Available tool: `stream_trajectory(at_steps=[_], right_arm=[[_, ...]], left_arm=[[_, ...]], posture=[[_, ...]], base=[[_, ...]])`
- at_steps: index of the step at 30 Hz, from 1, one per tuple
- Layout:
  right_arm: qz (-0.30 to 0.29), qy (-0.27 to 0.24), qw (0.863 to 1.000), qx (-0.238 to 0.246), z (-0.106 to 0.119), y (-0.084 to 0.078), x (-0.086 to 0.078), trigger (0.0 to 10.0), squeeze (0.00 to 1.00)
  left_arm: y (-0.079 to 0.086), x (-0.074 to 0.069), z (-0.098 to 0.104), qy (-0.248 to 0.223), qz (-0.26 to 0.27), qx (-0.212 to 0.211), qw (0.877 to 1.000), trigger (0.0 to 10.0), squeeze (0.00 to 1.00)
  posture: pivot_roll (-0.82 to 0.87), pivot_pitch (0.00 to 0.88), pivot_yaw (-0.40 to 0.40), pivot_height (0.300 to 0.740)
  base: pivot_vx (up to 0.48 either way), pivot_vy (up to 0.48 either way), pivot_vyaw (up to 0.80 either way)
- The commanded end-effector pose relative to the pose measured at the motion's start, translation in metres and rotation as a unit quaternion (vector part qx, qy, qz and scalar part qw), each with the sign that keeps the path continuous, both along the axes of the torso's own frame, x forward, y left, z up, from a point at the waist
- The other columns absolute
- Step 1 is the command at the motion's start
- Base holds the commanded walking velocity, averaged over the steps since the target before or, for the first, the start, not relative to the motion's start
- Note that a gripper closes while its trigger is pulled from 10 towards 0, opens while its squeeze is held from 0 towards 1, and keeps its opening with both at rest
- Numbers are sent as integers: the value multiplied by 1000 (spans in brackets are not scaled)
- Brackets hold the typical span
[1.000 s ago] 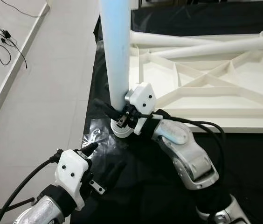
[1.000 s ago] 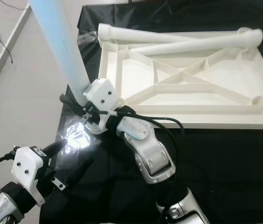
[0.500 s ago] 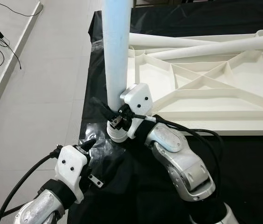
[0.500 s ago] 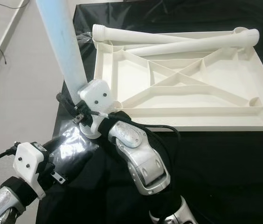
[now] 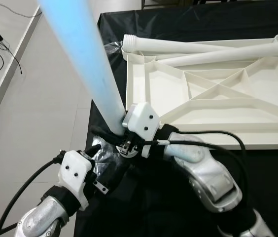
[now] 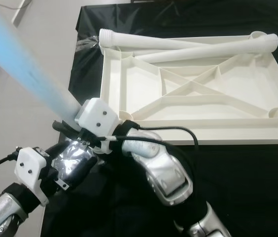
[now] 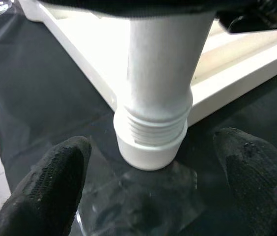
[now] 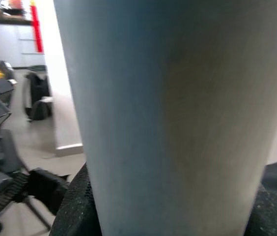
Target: Building children table
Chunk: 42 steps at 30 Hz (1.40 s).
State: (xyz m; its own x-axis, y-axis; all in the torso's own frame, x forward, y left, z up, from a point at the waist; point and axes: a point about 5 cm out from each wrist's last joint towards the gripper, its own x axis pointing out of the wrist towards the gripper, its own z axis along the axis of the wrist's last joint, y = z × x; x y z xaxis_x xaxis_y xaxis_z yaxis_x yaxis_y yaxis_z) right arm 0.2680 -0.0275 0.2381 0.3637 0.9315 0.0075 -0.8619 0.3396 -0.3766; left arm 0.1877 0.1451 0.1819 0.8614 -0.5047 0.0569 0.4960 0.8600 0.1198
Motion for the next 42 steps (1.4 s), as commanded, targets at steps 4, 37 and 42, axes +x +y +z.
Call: stream_trajectory(at_steps=[4,37,42], right_arm=[[5,223,972,-75,-76,-11,19,10000,0],[-16,179,969,-169,-111,-13,-25,10000,0],[-73,210,961,-162,-117,-5,-31,10000,0]], left_arm=[[1,-2,-6,13,0,1,1000,10000,0],[3,-4,-6,15,-4,1,1000,10000,0],[2,-2,-6,12,-4,2,1000,10000,0]], posture=[[-2,329,36,740],[-2,333,38,740],[-5,323,37,740]], base=[[0,0,0],[0,0,0],[0,0,0]])
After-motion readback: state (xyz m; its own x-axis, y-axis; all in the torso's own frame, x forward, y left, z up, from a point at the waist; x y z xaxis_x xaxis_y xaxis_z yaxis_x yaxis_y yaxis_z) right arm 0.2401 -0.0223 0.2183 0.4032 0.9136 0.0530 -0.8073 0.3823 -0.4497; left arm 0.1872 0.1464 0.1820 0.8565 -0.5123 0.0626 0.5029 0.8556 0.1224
